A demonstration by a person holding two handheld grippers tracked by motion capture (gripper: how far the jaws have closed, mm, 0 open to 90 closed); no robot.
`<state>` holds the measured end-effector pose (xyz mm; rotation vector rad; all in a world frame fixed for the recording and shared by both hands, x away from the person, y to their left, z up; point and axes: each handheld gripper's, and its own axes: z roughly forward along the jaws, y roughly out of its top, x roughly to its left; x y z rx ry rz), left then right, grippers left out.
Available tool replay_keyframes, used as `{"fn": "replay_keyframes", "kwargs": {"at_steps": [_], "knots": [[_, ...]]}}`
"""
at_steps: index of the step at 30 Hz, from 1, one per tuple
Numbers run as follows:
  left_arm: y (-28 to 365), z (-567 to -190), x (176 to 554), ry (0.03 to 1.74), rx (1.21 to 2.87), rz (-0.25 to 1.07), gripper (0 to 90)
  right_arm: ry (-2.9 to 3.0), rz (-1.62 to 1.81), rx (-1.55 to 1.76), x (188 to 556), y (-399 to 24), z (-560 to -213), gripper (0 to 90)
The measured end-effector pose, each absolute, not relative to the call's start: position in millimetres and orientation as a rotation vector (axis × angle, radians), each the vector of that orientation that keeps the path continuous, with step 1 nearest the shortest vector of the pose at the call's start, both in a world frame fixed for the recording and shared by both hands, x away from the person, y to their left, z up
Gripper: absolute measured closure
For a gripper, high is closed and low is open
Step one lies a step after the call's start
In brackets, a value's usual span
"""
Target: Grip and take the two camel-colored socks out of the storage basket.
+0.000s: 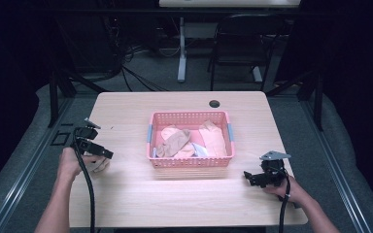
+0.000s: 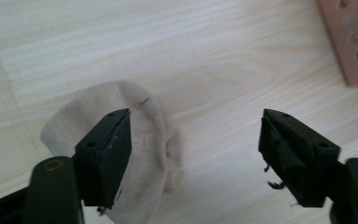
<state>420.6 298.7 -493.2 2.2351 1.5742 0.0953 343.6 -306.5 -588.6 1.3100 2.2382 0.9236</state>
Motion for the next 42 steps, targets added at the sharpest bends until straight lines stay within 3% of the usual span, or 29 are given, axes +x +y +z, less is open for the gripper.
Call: {"fn": "replay_keyframes", "kwargs": {"at_steps": [2,11,22,42], "knots": [[296.7,-481.8,421.4,1.564,2.223,0.126,16.5,2.239,0.923,1.31,343.6,-306.5,-588.6,0.0],[277.2,-439.0,428.0,1.501,2.213,0.226,0.4,2.238,0.924,1.31,343.6,-306.4,-588.6,0.0],[218.5,-420.9,440.6,1.334,2.307,0.225,0.0,2.238,0.924,1.309,343.6,-306.5,-588.6,0.0],[111.7,-449.3,467.8,1.136,2.427,0.134,7.0,2.239,0.921,1.31,343.6,-306.6,-588.5,0.0]]}}
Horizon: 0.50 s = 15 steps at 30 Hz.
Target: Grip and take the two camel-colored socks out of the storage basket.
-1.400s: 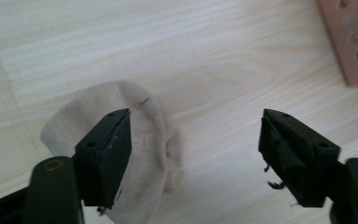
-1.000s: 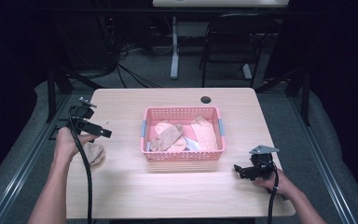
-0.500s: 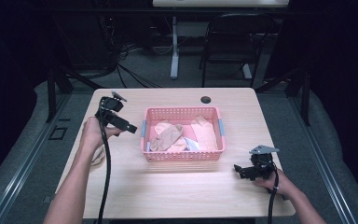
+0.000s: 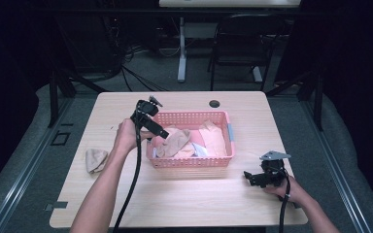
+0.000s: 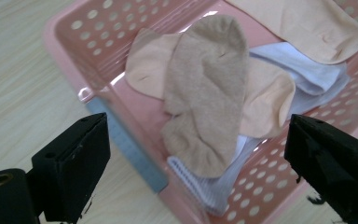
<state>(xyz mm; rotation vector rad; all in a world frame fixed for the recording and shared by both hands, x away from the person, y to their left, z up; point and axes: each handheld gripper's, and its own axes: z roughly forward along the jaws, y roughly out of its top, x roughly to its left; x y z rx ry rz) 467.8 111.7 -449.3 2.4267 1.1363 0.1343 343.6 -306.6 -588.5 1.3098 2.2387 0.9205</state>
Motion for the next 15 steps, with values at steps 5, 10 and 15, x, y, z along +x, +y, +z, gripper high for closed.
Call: {"fn": "replay_keyframes", "kwargs": {"at_steps": [5,10,15], "knots": [[95.4,-464.2,469.2,1.128,2.468,0.121,7.7,2.238,0.925,1.31,343.6,-306.5,-588.7,0.0],[82.8,-474.0,470.0,1.097,2.538,0.113,16.7,2.238,0.925,1.31,343.6,-306.5,-588.7,0.0],[72.6,-485.6,472.0,1.085,2.58,0.09,24.6,2.241,0.928,1.308,343.8,-306.6,-588.8,0.0]]}}
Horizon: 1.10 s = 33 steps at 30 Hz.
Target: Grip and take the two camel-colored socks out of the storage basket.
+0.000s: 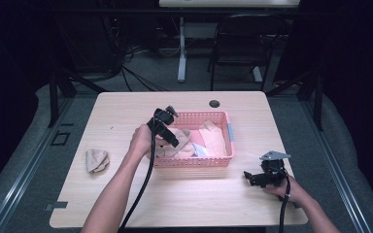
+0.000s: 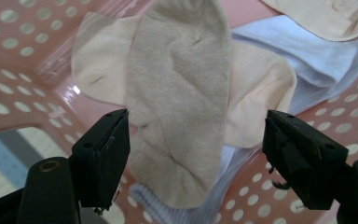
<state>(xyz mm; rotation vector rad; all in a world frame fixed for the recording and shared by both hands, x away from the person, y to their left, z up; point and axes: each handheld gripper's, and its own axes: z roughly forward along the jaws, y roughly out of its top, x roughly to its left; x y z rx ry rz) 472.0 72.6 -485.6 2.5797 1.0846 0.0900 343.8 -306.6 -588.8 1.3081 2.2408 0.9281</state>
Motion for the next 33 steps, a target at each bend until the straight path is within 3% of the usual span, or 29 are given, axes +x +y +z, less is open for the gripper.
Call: {"fn": "replay_keyframes", "kwargs": {"at_steps": [16,26,33], "knots": [[40.4,-516.3,487.5,1.136,2.637,0.093,35.0,2.241,0.928,1.307,343.7,-306.7,-588.7,0.0],[36.7,-524.7,492.2,1.163,2.636,0.089,53.9,2.245,0.93,1.305,343.8,-306.8,-588.8,0.0],[34.7,-526.3,492.4,1.164,2.636,0.104,82.2,2.247,0.93,1.304,343.8,-306.9,-588.7,0.0]]}}
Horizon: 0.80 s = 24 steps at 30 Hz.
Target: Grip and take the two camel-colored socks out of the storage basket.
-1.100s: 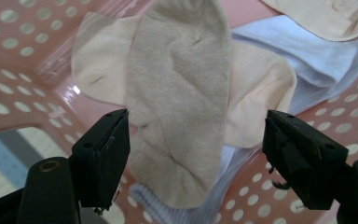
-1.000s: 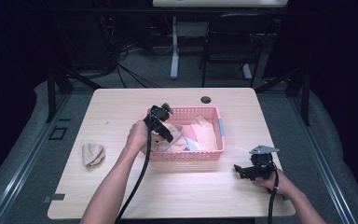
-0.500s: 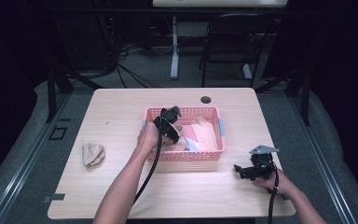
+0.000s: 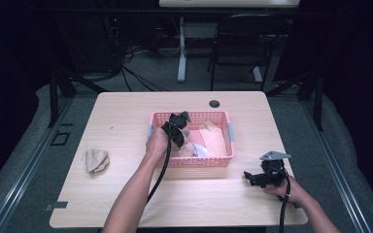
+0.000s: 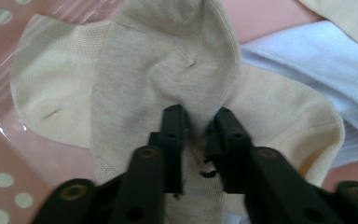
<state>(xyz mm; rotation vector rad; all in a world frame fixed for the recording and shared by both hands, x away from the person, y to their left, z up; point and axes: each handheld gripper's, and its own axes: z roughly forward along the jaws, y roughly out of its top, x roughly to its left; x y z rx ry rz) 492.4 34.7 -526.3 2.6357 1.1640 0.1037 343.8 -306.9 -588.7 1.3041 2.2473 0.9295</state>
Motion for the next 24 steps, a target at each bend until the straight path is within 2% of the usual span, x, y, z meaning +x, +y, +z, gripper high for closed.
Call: {"fn": "replay_keyframes", "kwargs": {"at_steps": [3,24], "knots": [[39.8,-523.7,492.6,1.167,2.609,0.099,85.9,2.242,0.922,1.306,343.5,-306.9,-588.4,0.0],[82.8,-451.7,480.6,1.104,2.463,0.174,86.1,2.242,0.928,1.306,343.6,-306.7,-588.7,0.0]]}}
